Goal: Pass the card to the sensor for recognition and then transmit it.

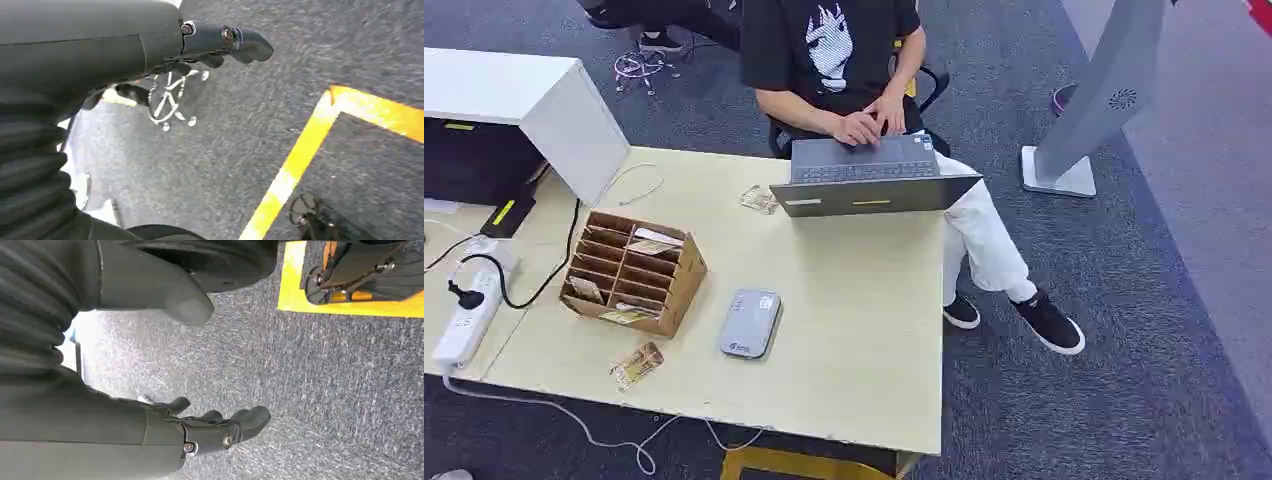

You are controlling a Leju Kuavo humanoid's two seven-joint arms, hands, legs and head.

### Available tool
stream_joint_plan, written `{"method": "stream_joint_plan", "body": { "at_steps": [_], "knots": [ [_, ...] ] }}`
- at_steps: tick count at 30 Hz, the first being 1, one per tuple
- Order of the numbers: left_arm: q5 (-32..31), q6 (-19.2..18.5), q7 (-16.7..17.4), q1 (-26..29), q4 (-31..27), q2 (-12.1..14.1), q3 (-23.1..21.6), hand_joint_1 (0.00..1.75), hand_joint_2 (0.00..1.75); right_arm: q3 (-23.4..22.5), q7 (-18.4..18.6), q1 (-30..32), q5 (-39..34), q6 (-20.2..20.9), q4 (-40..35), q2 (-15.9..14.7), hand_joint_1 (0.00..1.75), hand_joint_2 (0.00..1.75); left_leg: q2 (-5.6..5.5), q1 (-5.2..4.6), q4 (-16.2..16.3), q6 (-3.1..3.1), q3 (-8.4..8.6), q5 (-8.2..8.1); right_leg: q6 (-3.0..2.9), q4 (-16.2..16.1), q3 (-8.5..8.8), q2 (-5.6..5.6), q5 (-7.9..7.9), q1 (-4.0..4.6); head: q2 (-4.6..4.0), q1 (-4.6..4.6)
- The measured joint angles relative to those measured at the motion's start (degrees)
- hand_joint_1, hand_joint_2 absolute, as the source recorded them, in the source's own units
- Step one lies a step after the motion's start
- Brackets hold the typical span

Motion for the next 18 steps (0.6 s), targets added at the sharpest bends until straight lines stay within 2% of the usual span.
{"method": "stream_joint_plan", "body": {
  "at_steps": [2,4,6,9,12,14,18],
  "knots": [
    [1.13,0.04,-3.52,-0.53,1.93,0.39,0.85,0.00,1.75,0.04,0.04,-0.10,-0.26,-0.04,0.11,0.00,0.00,1.75,0.00,0.00,0.00,0.00,0.00,0.00,0.00,0.00,0.00,0.00,0.00,0.00,0.00,0.02],
    [4.40,0.09,-8.73,-0.38,3.13,1.20,1.88,0.00,1.75,0.04,-0.07,-0.11,-0.81,0.20,0.15,0.02,0.00,1.75,0.00,0.01,0.00,0.00,-0.01,-0.01,0.00,0.00,0.01,0.03,0.00,0.01,0.00,0.00],
    [9.06,0.13,-15.81,0.36,4.12,2.12,3.06,0.00,1.75,0.04,-0.11,-0.11,-1.14,0.46,0.24,0.02,0.00,1.75,0.00,0.02,-0.01,-0.01,-0.01,-0.01,-0.01,0.00,0.00,0.03,-0.01,0.02,0.00,0.00],
    [16.32,0.15,-28.23,2.97,5.12,4.67,3.87,0.00,1.75,0.02,-0.39,-0.01,-1.20,0.63,0.44,0.02,0.00,1.75,0.02,0.05,-0.01,-0.03,0.02,-0.06,-0.06,0.00,-0.01,0.04,-0.08,0.05,0.00,0.07],
    [21.93,0.22,-37.16,6.14,5.76,6.19,4.24,0.00,1.75,-0.11,-1.20,0.25,-1.73,0.77,0.61,0.02,0.00,1.75,0.05,0.05,-0.01,0.00,0.01,-0.11,-0.10,0.00,-0.04,0.04,-0.14,0.05,0.00,0.02],
    [23.78,0.50,-40.51,7.45,5.97,7.15,4.42,0.00,1.75,-0.13,-1.72,0.42,-2.67,0.70,0.63,0.02,0.00,1.75,0.02,0.05,-0.01,0.00,-0.01,-0.11,-0.13,0.00,-0.05,0.02,-0.17,0.05,0.00,0.02],
    [25.77,0.55,-41.67,7.83,6.26,8.65,4.59,0.00,1.75,-0.15,-2.95,0.53,-3.39,0.74,0.68,0.02,0.00,1.75,0.00,0.05,-0.02,0.00,-0.02,-0.10,-0.12,0.00,-0.04,0.00,-0.19,0.06,0.00,0.04]
  ]
}}
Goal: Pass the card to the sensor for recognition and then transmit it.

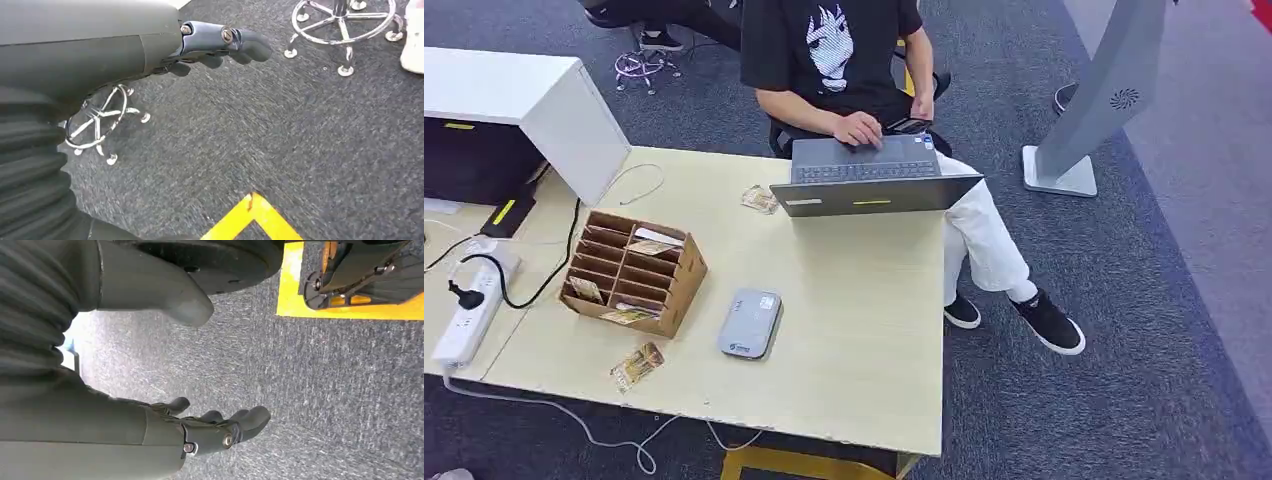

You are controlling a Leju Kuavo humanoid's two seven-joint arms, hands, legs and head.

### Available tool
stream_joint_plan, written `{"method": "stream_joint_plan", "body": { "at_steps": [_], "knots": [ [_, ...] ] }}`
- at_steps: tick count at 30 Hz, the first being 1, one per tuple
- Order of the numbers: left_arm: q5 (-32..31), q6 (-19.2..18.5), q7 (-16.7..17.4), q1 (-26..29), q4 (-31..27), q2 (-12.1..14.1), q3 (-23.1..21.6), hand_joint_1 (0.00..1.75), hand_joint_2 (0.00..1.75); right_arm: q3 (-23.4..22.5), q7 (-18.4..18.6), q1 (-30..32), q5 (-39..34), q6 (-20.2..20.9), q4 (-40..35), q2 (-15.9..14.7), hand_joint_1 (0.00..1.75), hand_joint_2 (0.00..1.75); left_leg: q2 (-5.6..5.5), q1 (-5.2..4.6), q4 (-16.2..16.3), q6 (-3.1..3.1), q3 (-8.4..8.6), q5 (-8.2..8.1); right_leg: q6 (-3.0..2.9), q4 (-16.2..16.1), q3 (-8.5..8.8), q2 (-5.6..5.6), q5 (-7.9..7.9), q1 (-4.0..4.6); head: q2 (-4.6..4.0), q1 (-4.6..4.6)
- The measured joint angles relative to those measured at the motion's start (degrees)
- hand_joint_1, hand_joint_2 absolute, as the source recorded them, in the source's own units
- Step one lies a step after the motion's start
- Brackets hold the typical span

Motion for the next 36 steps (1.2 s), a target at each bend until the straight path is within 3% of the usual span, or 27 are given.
{"method": "stream_joint_plan", "body": {
  "at_steps": [9,23,31,36],
  "knots": [
    [2.89,0.00,-0.07,-1.18,0.02,3.31,-0.57,0.00,1.75,-0.13,-0.99,0.00,-0.59,0.77,0.26,0.00,0.00,1.75,0.01,0.02,0.00,0.00,0.06,0.01,-0.02,0.01,0.08,0.02,0.03,0.02,0.00,0.00],
    [6.01,0.00,-0.07,-1.23,0.20,5.49,-2.38,0.00,1.75,-0.37,-1.66,0.01,-0.72,1.31,0.33,0.00,0.00,1.75,0.01,0.02,0.00,0.01,0.07,0.00,-0.02,0.00,0.05,0.01,0.02,0.03,0.00,0.02],
    [17.38,0.09,-0.18,-9.18,0.22,13.23,-5.20,0.00,1.75,-0.37,-3.17,-0.59,1.40,1.97,0.33,0.00,0.00,1.75,-0.30,0.28,-0.01,-0.20,0.03,0.15,-0.11,0.02,0.21,-0.29,0.06,0.24,0.00,0.09],
    [21.43,0.11,-0.31,-9.82,0.24,14.28,-7.67,0.00,1.75,-0.33,-3.04,-0.72,1.49,2.62,0.33,0.00,0.00,1.75,0.03,0.31,-0.01,-0.29,0.22,0.05,-0.17,0.03,0.26,0.15,0.09,0.28,0.00,0.11]
  ]
}}
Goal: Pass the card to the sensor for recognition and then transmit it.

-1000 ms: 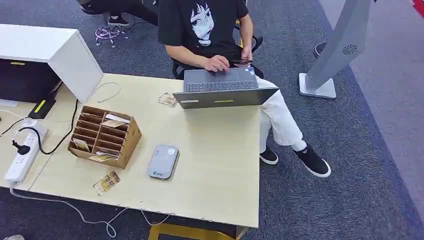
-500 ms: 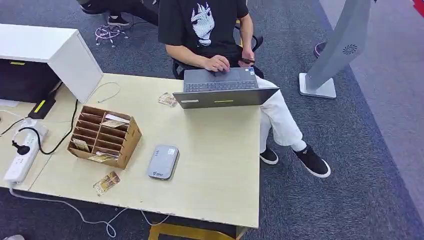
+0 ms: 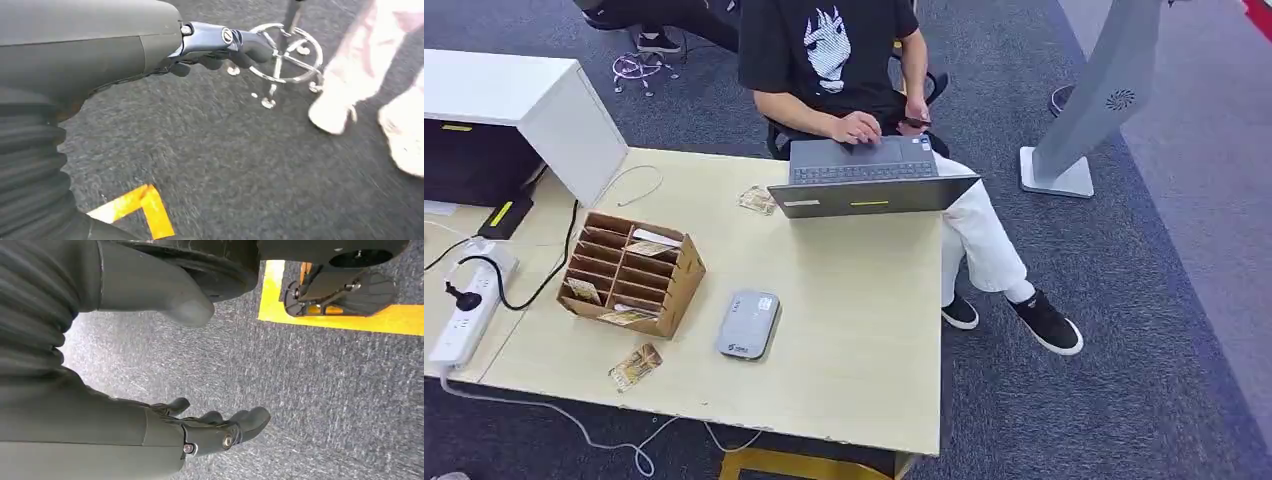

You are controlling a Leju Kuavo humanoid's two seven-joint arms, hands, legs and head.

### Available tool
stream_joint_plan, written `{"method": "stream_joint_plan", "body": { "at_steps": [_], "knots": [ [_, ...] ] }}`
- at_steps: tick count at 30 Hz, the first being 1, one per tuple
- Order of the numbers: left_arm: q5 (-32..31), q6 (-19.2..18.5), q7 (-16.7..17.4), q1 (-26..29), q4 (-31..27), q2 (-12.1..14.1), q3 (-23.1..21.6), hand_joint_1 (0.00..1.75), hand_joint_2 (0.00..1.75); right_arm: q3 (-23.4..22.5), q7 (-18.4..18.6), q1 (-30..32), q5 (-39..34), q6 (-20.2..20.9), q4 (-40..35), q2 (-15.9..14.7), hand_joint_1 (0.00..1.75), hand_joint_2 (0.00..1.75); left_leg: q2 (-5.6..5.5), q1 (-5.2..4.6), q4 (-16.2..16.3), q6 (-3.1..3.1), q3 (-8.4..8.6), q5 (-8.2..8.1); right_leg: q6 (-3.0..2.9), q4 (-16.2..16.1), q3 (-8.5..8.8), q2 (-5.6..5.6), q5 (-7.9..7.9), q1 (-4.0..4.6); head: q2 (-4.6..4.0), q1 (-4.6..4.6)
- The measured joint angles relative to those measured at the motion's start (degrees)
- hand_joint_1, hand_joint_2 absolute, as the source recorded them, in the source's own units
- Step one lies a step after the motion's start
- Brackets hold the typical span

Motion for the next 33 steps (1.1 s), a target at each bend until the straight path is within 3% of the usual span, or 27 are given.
{"method": "stream_joint_plan", "body": {
  "at_steps": [3,4,6,7,9,10,11,16,27,31,33],
  "knots": [
    [3.12,0.00,0.00,0.77,0.00,-1.28,-1.37,0.00,1.75,0.04,0.26,-0.06,0.13,0.02,0.00,0.02,0.00,1.75,-0.03,-0.10,0.03,0.08,0.00,-0.05,0.06,-0.05,-0.01,-0.04,-0.04,-0.07,0.00,-0.04],
    [3.12,-0.26,1.87,0.76,-0.02,-2.80,-1.66,0.00,1.75,0.13,0.31,-0.07,0.37,0.13,0.00,0.02,0.00,1.75,-0.07,-0.15,0.05,0.11,0.01,-0.07,0.07,-0.10,-0.04,-0.07,-0.05,-0.12,0.00,0.00],
    [-0.94,-4.32,13.15,0.90,-1.40,-5.78,-3.92,0.00,1.75,0.68,0.33,-0.26,2.13,0.72,0.00,0.02,0.00,1.75,-0.09,-0.31,0.04,0.16,-0.02,-0.08,0.11,-0.10,-0.04,-0.09,-0.07,-0.26,0.00,-0.04],
    [-4.85,-10.16,23.56,1.00,-2.43,-7.09,-6.76,0.00,1.75,1.18,0.50,-0.44,3.19,1.27,0.00,0.00,0.00,1.75,-0.09,-0.29,0.04,0.19,-0.02,-0.10,0.12,-0.09,-0.01,-0.09,-0.08,-0.25,0.00,-0.18],
    [-9.35,-17.00,39.01,0.55,-3.43,-9.30,-12.27,0.00,1.75,2.05,1.13,-1.02,4.24,2.25,0.00,0.00,0.00,1.75,-0.08,-0.23,0.05,0.21,-0.03,-0.12,0.13,-0.10,0.03,-0.09,-0.07,-0.23,0.00,-0.05],
    [-10.02,-17.60,42.42,0.28,-3.81,-10.19,-14.00,0.00,1.75,2.38,1.36,-1.36,4.39,2.36,-0.02,0.00,0.00,1.75,-0.02,-0.23,0.05,0.25,-0.01,-0.15,0.13,-0.10,0.07,0.00,-0.05,-0.23,0.00,0.04],
    [-10.75,-17.86,43.22,0.23,-4.19,-11.07,-15.96,0.00,1.75,2.66,1.73,-1.58,4.44,2.45,-0.02,0.00,0.00,1.75,0.13,-0.24,0.06,0.25,0.06,-0.16,0.17,-0.11,0.08,0.05,-0.01,-0.23,0.00,0.02],
    [-11.54,-16.85,39.97,0.20,-5.20,-12.61,-21.62,0.00,1.75,3.74,2.40,-1.95,4.92,3.04,-0.04,0.15,0.00,1.75,0.09,-0.27,0.07,0.25,0.13,-0.15,0.19,-0.10,0.04,0.00,0.01,-0.23,0.00,-0.04],
    [-10.78,-15.41,37.85,0.19,-5.75,-13.68,-24.22,0.00,1.75,4.26,2.47,-1.69,5.01,3.13,-0.04,0.46,0.00,1.75,0.08,-0.29,0.04,0.25,0.10,-0.15,0.14,-0.07,0.05,-0.04,-0.05,-0.24,0.00,0.00],
    [-12.45,-14.56,33.91,0.21,-5.97,-13.44,-24.69,0.00,1.75,4.24,2.28,-1.63,4.77,3.04,-0.04,0.44,0.00,1.75,0.08,-0.29,0.05,0.25,0.10,-0.15,0.14,-0.07,0.04,-0.04,-0.05,-0.24,0.00,-0.02],
    [-15.08,-13.94,29.00,0.15,-5.99,-13.38,-25.76,0.00,1.75,4.22,1.71,-1.49,3.89,2.82,-0.04,0.44,0.00,1.75,0.08,-0.29,0.05,0.25,0.11,-0.15,0.14,-0.07,0.04,-0.04,-0.05,-0.24,0.00,-0.02]
  ]
}}
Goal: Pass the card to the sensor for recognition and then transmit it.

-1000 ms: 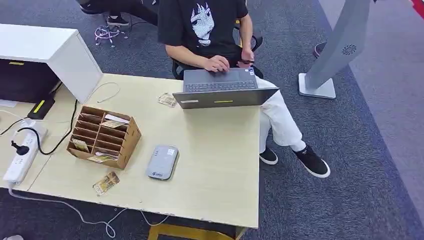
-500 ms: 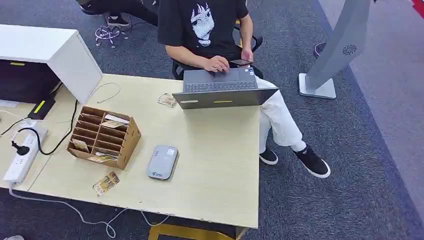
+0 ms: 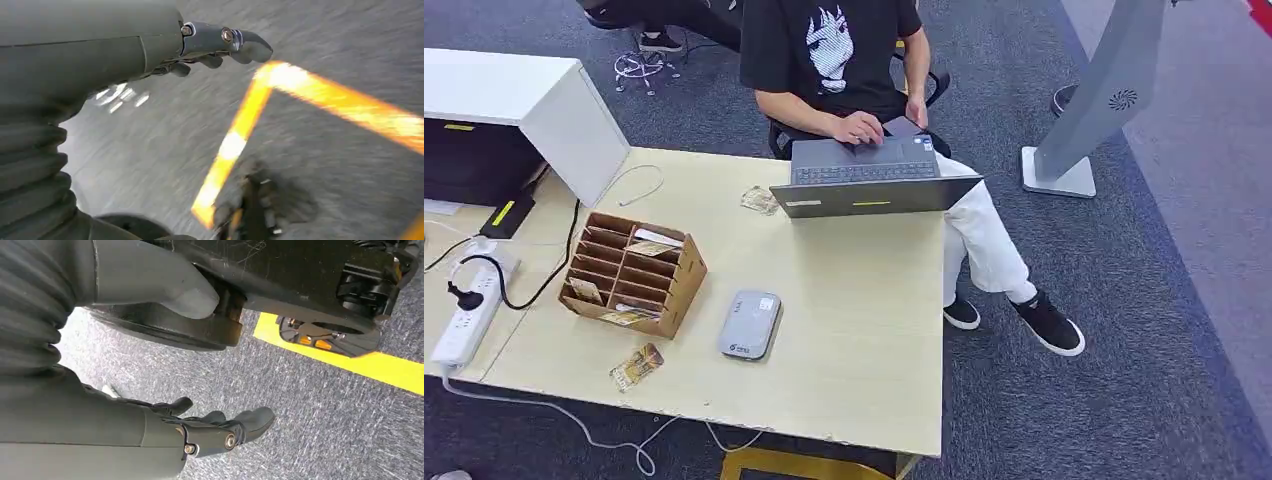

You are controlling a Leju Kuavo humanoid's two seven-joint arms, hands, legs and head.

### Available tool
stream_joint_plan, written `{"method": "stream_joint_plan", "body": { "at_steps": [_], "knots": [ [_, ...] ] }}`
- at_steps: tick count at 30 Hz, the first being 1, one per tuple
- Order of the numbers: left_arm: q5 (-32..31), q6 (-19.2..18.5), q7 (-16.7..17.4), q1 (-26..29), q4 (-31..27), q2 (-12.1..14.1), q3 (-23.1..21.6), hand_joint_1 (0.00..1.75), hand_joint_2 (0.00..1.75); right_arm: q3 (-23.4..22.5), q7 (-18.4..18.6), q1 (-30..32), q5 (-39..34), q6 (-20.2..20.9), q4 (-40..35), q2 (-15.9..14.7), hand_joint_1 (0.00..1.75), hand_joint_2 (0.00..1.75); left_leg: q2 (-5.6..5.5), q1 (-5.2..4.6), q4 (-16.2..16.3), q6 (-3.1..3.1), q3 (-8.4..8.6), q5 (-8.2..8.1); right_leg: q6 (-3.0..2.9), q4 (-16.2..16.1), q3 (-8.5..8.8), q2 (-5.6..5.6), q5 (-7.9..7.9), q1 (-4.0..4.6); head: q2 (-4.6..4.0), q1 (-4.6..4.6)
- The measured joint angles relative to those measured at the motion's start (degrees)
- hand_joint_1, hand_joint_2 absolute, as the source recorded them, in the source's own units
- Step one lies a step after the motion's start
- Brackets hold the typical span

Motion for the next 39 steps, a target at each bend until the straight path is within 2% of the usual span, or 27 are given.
{"method": "stream_joint_plan", "body": {
  "at_steps": [3,6,16,33,39],
  "knots": [
    [-5.27,0.74,-7.13,-0.63,-0.22,0.11,-2.91,0.00,1.75,-0.41,-0.79,0.26,-0.74,-0.35,0.00,0.00,0.00,1.75,0.00,0.00,0.00,0.00,0.00,0.00,0.00,0.00,0.00,0.00,0.00,0.00,0.00,0.00],
    [-9.93,2.31,-10.55,-2.15,-0.72,0.15,-6.58,0.00,1.75,-1.05,-1.25,0.42,-1.14,-0.44,0.00,0.00,0.00,1.75,-0.02,0.00,0.00,0.00,0.00,0.00,0.00,0.00,0.02,-0.05,0.00,0.00,0.00,0.02],
    [-14.72,5.07,-12.43,-4.59,-2.03,-0.02,-13.01,0.00,1.75,-2.32,-1.45,0.54,-1.91,0.09,0.02,0.00,0.00,1.75,-0.01,0.00,0.01,0.00,-0.01,0.00,0.00,0.00,0.00,-0.06,0.00,0.00,0.00,0.00],
    [-15.64,4.79,-13.81,-5.22,-3.17,-0.44,-14.28,0.00,1.75,-2.64,-1.31,0.57,-1.75,-0.09,0.02,0.00,0.00,1.75,0.00,0.00,0.01,0.00,-0.01,0.00,0.00,0.00,-0.01,-0.06,0.00,0.00,0.00,0.02],
    [-17.43,6.12,-17.13,-5.61,-4.20,-1.29,-14.63,0.00,1.75,-2.82,-1.23,0.59,-1.82,-0.50,0.02,0.00,0.00,1.75,0.00,-0.01,0.01,0.00,-0.01,0.00,0.00,0.00,-0.01,-0.06,0.00,0.00,0.00,0.00]
  ]
}}
